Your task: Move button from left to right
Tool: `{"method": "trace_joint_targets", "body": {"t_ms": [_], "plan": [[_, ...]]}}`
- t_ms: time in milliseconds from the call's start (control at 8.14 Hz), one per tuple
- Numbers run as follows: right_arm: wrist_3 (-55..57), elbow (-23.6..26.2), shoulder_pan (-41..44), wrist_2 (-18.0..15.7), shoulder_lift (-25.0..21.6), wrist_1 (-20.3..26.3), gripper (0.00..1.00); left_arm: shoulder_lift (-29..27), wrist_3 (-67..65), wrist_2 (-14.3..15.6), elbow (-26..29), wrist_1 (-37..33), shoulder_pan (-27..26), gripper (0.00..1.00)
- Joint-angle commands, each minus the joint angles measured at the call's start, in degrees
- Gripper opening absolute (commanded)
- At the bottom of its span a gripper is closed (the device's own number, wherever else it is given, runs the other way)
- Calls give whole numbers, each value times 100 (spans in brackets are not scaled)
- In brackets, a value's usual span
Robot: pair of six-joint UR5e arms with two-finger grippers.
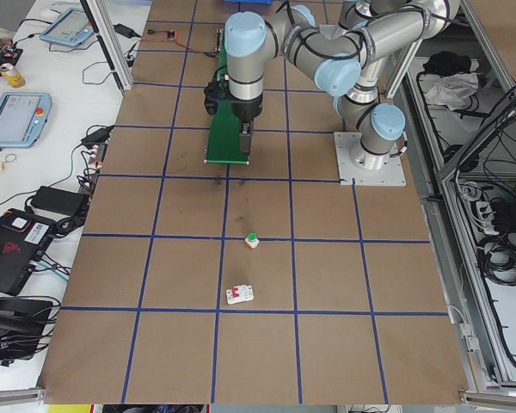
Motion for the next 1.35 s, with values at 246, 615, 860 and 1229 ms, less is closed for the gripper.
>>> {"method": "trace_joint_targets", "body": {"t_ms": [246, 615, 860, 1229], "plan": [[1, 9, 1, 0, 0, 0, 100, -1182, 4665, 56, -205, 606, 1215, 100], [1, 9, 1, 0, 0, -9, 100, -1788, 4989, 21, -241, 2242, 1251, 100], [1, 0, 1, 0, 0, -9, 100, -2071, 4876, -5, -250, 2487, 1251, 100], [1, 9, 1, 0, 0, -9, 100, -2098, 5251, 47, -450, 1988, 1225, 100]]}}
